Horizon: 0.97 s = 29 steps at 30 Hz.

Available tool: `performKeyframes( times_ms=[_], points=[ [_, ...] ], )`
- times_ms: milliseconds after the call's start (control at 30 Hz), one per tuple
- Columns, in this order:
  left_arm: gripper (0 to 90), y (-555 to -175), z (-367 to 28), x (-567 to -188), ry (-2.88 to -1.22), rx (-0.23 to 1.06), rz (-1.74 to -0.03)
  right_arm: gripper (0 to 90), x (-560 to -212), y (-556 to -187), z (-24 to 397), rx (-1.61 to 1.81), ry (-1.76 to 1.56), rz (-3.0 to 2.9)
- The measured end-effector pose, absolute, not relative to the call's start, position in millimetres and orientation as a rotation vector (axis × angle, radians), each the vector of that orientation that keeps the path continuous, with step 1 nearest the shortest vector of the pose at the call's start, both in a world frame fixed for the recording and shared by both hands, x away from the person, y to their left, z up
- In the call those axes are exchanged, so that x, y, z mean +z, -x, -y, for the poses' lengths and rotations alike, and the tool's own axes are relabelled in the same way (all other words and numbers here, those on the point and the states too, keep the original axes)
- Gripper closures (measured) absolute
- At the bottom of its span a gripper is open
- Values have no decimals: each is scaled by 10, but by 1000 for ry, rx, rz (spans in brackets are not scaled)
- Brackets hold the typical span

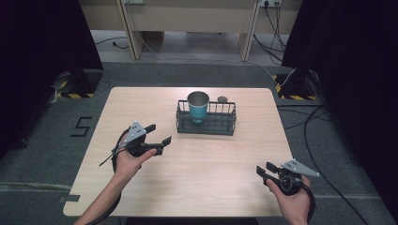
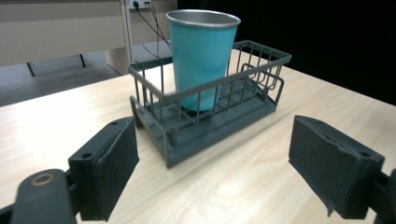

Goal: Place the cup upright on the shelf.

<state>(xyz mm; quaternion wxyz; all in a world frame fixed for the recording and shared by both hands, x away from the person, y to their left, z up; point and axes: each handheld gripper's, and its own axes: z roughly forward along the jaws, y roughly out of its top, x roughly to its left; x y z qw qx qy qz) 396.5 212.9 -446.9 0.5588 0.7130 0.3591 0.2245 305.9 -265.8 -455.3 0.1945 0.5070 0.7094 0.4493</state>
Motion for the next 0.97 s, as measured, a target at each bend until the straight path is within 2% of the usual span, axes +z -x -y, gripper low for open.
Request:
performKeyframes(
  times_ms=[433, 967],
  points=[
    [150, -3518, -2424, -4757, -1693, 523, -890, 522, -4559, -3057, 2643, 1253, -1424, -1992],
    [172, -3393, -2654, -4878, -1607, 555, -927, 521, -4546, -3050, 2694, 1254, -1433, -1976]
  ],
)
